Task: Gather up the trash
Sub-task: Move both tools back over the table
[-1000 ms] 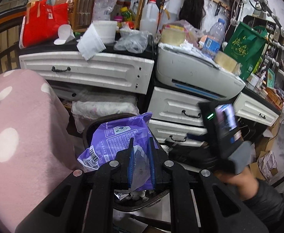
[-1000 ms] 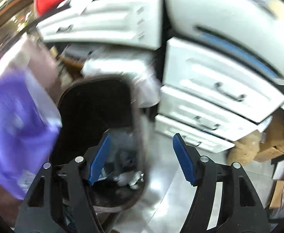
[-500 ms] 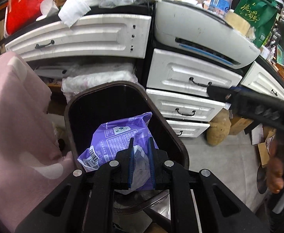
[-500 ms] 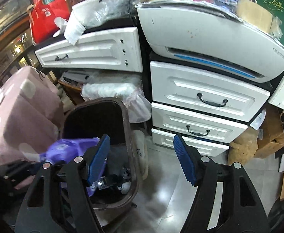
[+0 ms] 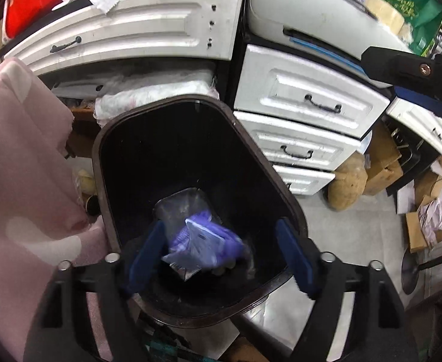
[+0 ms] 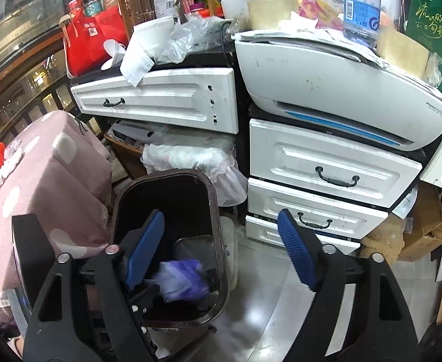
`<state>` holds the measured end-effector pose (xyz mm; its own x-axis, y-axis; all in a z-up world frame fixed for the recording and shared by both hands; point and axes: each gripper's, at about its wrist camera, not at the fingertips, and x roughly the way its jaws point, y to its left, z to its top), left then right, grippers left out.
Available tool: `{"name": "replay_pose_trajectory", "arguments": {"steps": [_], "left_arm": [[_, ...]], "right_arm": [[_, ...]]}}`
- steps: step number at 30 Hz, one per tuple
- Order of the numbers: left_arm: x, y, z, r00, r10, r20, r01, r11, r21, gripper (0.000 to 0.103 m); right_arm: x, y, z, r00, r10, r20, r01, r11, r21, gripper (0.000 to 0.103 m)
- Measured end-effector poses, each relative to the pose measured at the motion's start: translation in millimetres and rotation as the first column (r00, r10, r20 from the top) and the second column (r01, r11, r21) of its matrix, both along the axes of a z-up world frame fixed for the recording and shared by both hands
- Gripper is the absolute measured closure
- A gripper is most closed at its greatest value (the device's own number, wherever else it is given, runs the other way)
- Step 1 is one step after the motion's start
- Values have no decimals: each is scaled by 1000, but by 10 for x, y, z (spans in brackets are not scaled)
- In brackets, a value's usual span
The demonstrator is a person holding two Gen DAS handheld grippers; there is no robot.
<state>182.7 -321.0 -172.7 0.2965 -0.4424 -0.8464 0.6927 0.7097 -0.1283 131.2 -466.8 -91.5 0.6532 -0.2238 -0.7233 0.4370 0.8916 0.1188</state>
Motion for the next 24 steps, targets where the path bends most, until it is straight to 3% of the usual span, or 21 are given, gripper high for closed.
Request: {"name": "replay_pose_trajectory", "arguments": {"steps": [7, 15, 24], "left_arm": [[-205, 26, 189, 997, -64, 34, 65, 997, -49, 13], [-404, 235, 511, 997, -70, 40, 74, 991, -108, 9], [-557, 829, 1140, 985, 1, 174, 36, 977, -208, 6]], "right_arm": [[-32, -42, 101, 999, -1, 41, 0, 1000, 26, 13], [6, 183, 239, 992, 98, 79, -98, 995, -10, 9], [179, 663, 416, 965, 241, 104, -242, 970, -7, 8]]}}
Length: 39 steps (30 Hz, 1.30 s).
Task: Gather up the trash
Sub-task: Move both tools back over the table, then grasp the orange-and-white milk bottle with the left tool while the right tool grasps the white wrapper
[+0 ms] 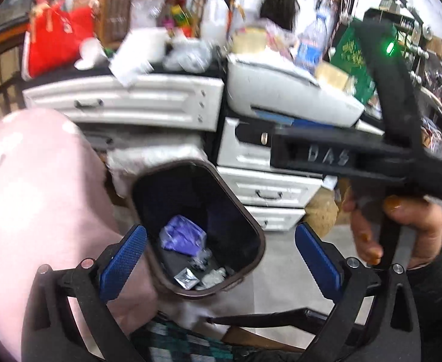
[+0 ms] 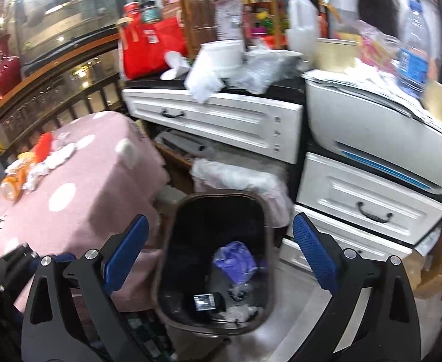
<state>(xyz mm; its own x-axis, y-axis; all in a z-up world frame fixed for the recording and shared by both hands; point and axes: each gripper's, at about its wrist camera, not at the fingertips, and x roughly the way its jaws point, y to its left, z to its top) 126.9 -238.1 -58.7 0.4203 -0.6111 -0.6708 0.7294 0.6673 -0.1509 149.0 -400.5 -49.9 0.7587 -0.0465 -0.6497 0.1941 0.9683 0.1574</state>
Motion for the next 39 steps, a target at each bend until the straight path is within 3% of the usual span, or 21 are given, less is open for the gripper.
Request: {"name": "replay_pose_trajectory", "arguments": {"steps": [7, 13, 19, 28, 36, 39], "left_arm": [[97, 632, 284, 988, 145, 56, -144, 989, -26, 6], [220, 1306, 355, 943, 321, 85, -322, 947, -6, 6], [437, 2001, 364, 860, 507, 64, -507, 862, -5, 6], [792, 3025, 396, 680, 731, -50, -733, 678, -53, 6], [1257, 3539, 466, 613, 776, -150, -789, 612, -59, 6], [1488, 3586, 491, 617, 769, -168, -784, 620, -39, 7]], "right_arm": [[221, 486, 80, 990, 138, -5, -138, 990, 21, 8], [419, 1019, 160, 964, 268, 1, -268, 963, 11, 8], [604, 1519, 181, 923, 385, -12, -384, 923, 8, 8], [750, 2088, 209, 867, 498, -24, -499, 867, -20, 8], [897, 2338, 203, 839, 543, -34, -544, 839, -24, 8], [945, 2371, 156, 833, 551, -48, -552, 834, -17, 8]]}}
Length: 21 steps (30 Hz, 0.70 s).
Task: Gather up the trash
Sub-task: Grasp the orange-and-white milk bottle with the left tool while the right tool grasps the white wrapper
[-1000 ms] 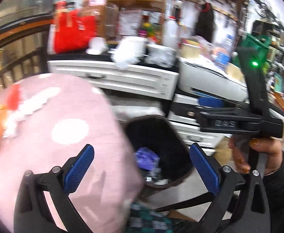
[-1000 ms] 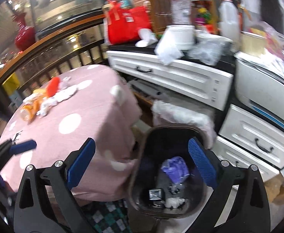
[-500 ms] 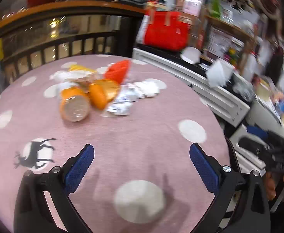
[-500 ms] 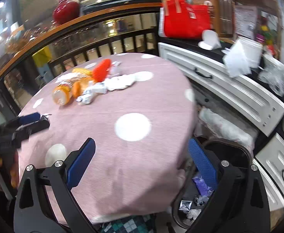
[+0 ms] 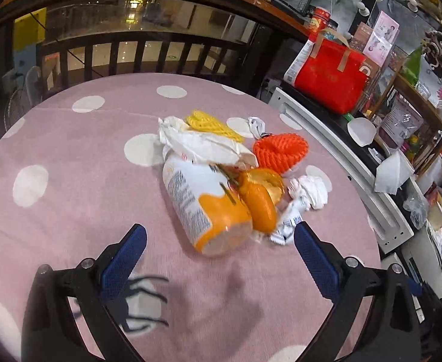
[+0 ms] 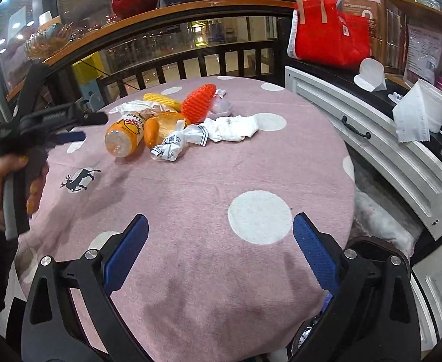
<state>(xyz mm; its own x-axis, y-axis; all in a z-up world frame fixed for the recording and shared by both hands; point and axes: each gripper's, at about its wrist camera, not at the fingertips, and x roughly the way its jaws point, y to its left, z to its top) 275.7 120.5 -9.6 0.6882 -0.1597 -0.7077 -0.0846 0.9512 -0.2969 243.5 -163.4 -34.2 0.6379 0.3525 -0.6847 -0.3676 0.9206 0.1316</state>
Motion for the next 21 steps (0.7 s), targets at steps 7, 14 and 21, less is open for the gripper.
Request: {"name": "replay_pose_trajectory", "arguments": {"steps": [7, 14, 21], "left_arm": [[582, 145, -228, 990, 5, -144, -4, 1000, 2, 17], [836, 265, -433, 968, -29, -250, 9, 997, -81, 28], [819, 280, -411, 973, -37, -227, 21, 997, -71, 33]], "right_arm": [[80, 32, -81, 1000, 1, -23, -2, 1000, -21, 8], [164, 85, -98, 1000, 9, -29, -10, 1000, -23, 8], [304, 268, -125, 999, 38, -36, -39, 999, -30, 8]]}}
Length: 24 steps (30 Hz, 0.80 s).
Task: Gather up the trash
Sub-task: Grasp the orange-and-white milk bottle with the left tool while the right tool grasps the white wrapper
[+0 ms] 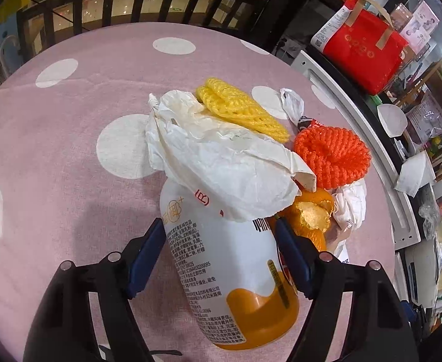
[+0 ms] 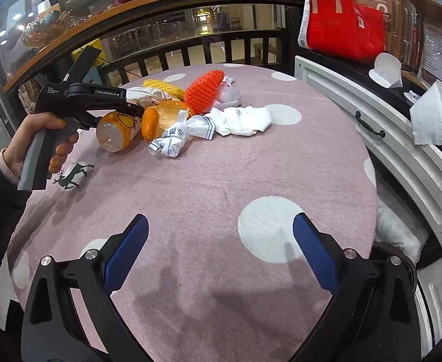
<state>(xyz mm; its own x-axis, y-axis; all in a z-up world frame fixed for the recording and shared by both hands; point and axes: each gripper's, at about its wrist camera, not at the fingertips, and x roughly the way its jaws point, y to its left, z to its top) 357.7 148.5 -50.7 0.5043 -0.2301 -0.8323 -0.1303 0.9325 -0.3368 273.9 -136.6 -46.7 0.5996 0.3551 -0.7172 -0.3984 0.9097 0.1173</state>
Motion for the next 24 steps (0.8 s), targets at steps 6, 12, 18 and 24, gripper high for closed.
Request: {"name": "replay_pose_trajectory", "arguments": {"steps": [6, 12, 18, 24], "left_arm": [[-161, 104, 29, 999, 35, 41, -33, 999, -39, 39], [-517, 162, 79, 994, 46, 95, -37, 995, -95, 41], [-916, 151, 103, 990, 28, 137, -15, 995, -98, 41], [-1246, 132, 185, 978, 45, 204, -29, 996, -81, 41]], "right_arm": [[88, 194, 12, 999, 35, 18, -35, 999, -25, 8], [297, 411, 16, 998, 66, 5, -66, 998, 2, 8], [629, 742, -41, 999, 41, -4, -41, 998, -42, 16], [1016, 926, -191, 996, -15, -85, 14, 1000, -8, 27]]}}
